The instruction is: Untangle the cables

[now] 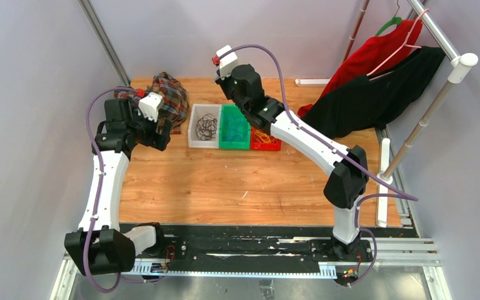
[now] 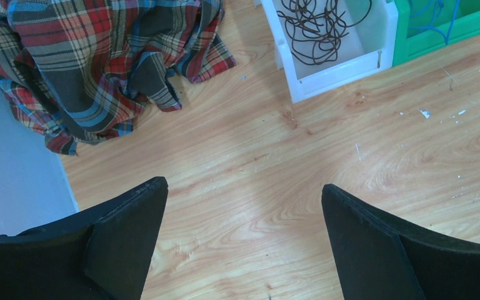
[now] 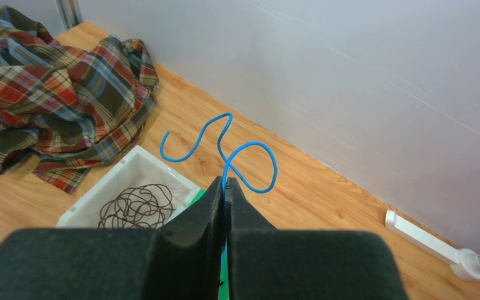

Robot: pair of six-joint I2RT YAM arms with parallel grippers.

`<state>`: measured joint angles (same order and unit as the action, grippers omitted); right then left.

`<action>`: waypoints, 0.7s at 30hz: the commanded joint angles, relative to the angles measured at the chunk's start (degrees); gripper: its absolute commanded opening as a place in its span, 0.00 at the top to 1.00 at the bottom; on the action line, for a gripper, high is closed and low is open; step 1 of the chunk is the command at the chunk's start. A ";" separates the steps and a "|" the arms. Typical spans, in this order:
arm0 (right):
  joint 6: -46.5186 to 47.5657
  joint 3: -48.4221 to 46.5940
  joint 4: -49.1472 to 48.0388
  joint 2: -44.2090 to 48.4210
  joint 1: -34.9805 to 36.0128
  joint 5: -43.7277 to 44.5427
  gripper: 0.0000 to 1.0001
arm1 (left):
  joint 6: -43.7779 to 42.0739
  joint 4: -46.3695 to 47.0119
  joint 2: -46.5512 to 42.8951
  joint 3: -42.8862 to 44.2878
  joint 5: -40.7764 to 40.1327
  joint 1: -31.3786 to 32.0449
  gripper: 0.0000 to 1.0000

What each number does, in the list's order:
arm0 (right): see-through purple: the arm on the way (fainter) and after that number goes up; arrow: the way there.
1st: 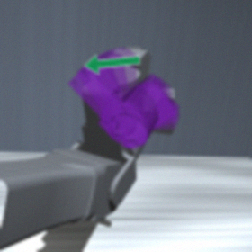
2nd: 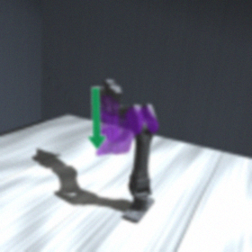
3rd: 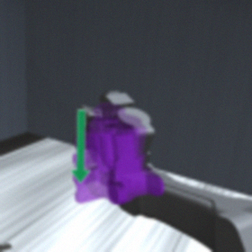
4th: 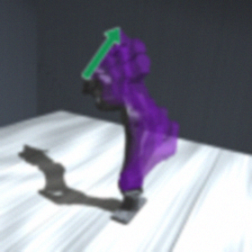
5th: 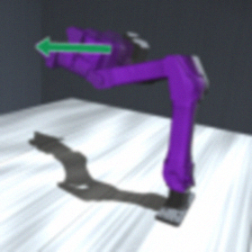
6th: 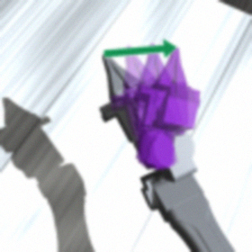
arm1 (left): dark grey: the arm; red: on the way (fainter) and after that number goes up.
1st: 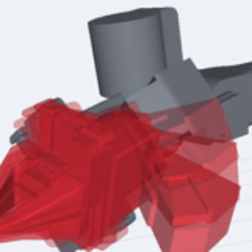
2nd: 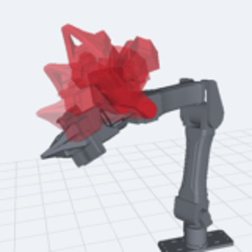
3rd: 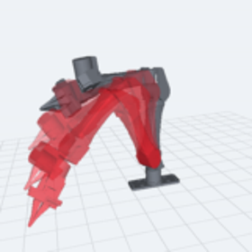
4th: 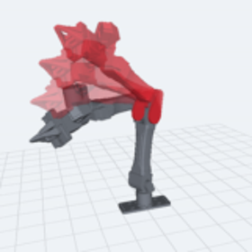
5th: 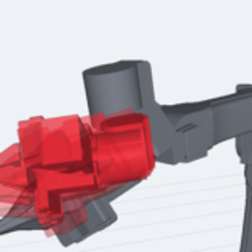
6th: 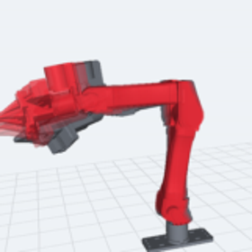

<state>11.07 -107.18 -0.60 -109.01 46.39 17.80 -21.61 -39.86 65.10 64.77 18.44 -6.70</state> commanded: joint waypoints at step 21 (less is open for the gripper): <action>-0.72 13.56 -3.94 -2.74 -4.16 1.31 0.99 | 1.81 0.74 1.70 1.63 1.15 -3.41 0.02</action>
<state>12.62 -97.80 -3.40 -113.06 43.20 19.64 -20.51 -39.18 66.81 64.82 19.27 -9.58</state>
